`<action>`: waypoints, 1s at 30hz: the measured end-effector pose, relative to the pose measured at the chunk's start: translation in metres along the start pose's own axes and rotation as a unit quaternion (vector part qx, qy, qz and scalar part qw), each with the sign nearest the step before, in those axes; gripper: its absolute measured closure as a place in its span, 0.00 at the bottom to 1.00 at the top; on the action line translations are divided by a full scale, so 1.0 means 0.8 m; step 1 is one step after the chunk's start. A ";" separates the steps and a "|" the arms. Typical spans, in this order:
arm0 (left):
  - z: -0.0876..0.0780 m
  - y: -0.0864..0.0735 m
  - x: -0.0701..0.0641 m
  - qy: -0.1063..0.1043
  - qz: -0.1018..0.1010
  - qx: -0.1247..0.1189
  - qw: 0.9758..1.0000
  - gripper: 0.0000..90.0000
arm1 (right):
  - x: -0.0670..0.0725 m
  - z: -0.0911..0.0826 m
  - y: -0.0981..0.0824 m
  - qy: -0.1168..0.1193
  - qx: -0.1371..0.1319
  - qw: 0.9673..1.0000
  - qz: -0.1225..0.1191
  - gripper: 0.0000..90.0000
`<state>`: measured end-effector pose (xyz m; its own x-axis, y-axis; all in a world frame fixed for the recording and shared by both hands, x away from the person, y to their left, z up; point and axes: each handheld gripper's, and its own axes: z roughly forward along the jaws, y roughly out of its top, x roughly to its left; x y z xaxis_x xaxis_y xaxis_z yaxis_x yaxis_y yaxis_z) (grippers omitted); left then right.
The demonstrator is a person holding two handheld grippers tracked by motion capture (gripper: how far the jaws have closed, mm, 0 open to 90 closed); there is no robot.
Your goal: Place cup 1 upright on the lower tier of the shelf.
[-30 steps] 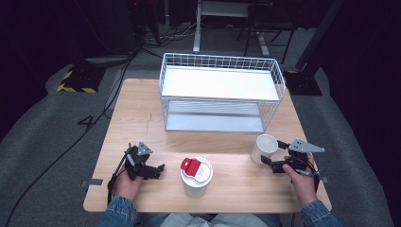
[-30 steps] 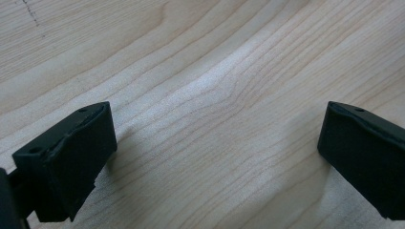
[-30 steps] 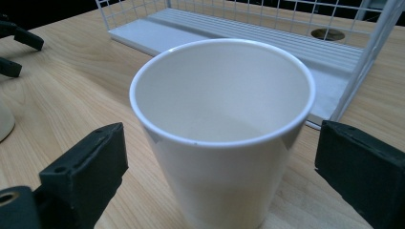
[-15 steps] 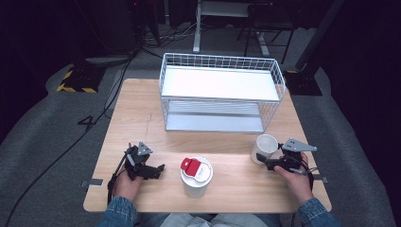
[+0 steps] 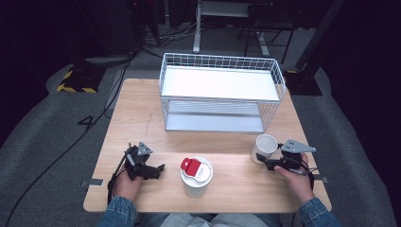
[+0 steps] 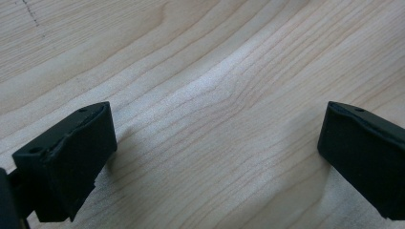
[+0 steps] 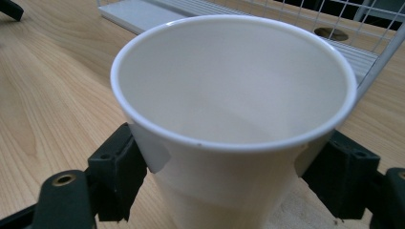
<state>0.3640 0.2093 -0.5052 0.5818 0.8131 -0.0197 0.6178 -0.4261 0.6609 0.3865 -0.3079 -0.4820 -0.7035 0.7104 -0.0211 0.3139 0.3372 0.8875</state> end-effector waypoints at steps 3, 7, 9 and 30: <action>0.000 0.000 0.000 0.000 0.000 0.000 1.000 0.00 | 0.001 0.000 0.000 0.000 0.000 1.000 -0.001 0.24; 0.000 0.000 0.000 0.000 0.000 0.000 1.000 0.00 | 0.000 -0.003 0.005 0.000 0.002 1.000 -0.007 0.24; 0.000 0.000 0.000 0.000 0.000 0.000 1.000 0.00 | -0.001 -0.006 0.011 -0.003 -0.003 1.000 -0.008 0.24; -0.001 -0.002 -0.003 0.008 -0.014 -0.004 1.000 0.00 | 0.005 0.043 0.084 0.030 -0.028 0.999 -0.015 0.24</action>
<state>0.3609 0.2083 -0.5059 0.5559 0.8309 -0.0265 0.6300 -0.4003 0.6655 0.4267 -0.2612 -0.4385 -0.7502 0.6609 -0.0217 0.2566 0.3212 0.9116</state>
